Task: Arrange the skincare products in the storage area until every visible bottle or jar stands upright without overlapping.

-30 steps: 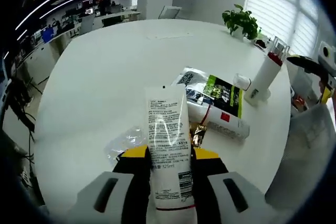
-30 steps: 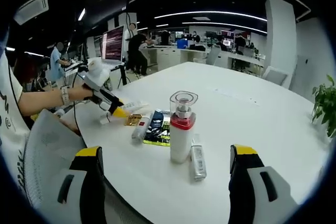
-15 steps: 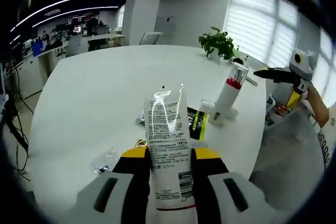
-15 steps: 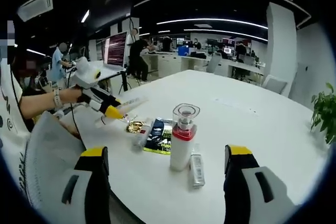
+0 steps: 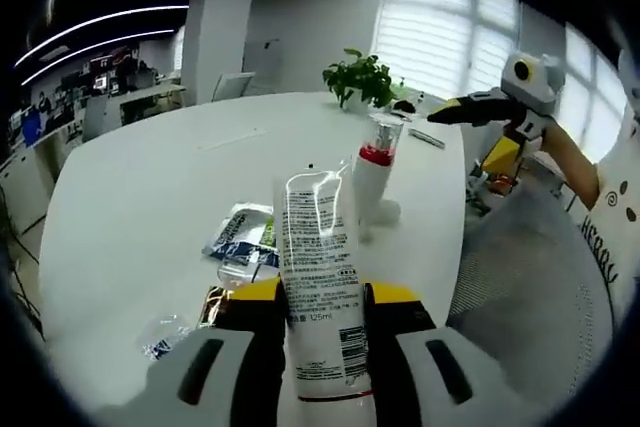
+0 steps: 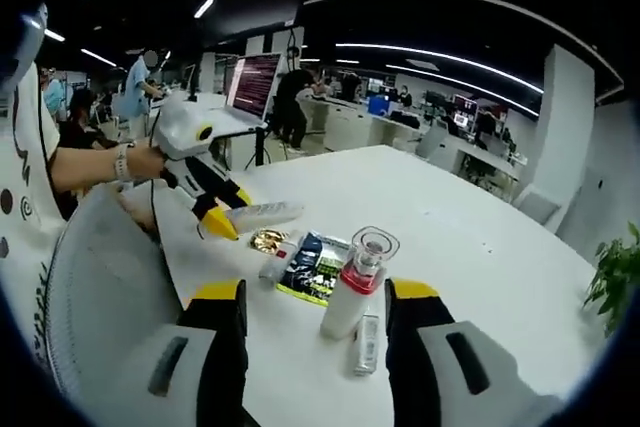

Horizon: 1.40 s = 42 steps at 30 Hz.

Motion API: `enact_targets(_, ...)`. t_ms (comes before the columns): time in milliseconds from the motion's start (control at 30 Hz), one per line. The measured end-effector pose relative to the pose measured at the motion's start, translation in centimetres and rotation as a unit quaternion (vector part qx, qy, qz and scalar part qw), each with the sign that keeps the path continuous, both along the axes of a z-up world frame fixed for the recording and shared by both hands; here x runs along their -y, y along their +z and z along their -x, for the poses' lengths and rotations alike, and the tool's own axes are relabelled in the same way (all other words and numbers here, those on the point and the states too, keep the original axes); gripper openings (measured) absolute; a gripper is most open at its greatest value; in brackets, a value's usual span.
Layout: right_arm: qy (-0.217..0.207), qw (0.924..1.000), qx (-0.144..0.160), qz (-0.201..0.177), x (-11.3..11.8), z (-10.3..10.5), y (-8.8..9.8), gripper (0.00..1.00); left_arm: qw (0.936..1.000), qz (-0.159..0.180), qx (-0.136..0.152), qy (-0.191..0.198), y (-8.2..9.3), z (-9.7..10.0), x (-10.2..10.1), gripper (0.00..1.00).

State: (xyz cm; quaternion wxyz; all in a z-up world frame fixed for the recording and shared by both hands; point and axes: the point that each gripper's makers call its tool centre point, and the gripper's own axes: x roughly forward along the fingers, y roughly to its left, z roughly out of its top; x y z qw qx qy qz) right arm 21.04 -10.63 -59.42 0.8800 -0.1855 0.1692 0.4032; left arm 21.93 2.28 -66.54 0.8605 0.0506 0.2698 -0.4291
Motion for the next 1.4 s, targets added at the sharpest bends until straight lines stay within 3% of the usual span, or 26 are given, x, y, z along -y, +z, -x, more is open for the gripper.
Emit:
enact_targets(100,0.017,0.9999,-0.001,0.001,-0.4,0.1,0.1,0.44,0.9997,0.008,0.002,-0.022,0.2,0.5,0.3,0.24)
enact_targets(300,0.066,0.9973,0.026,0.019,-1.8,0.3,-0.2,0.34,0.9984,0.015,0.013,-0.054,0.5,1.0,1.0,0.24)
enact_targets(467,0.079,0.9962,0.01,0.034,-2.5,0.2,-1.4,0.24,0.9966,0.033,0.018,-0.073,1.1,1.6,2.0,0.24)
enact_targets(733,0.084,0.9964,0.004,0.01,-3.8,-0.5,-2.0,0.11,0.9931,0.039,0.031,-0.106,1.5,1.6,3.2,0.24)
enact_targets(933,0.086,0.9963,0.0,0.008,-4.8,-0.6,-2.4,0.08,0.9915,0.028,0.04,-0.121,1.5,1.2,3.4,0.25)
enact_targets(1033,0.086,0.9963,0.006,0.005,-5.0,-0.6,-1.9,0.05,0.9904,0.047,0.037,-0.125,1.8,1.0,3.5,0.25)
enact_targets(1167,0.082,0.9964,0.018,-0.007,-5.2,-0.7,-0.9,0.03,0.9905,0.029,0.047,-0.126,1.4,0.6,3.5,0.25)
enact_targets(1400,0.096,0.9951,0.011,-0.02,-6.6,-0.1,-1.0,0.01,0.9895,0.008,0.049,-0.136,0.6,1.2,4.6,0.24)
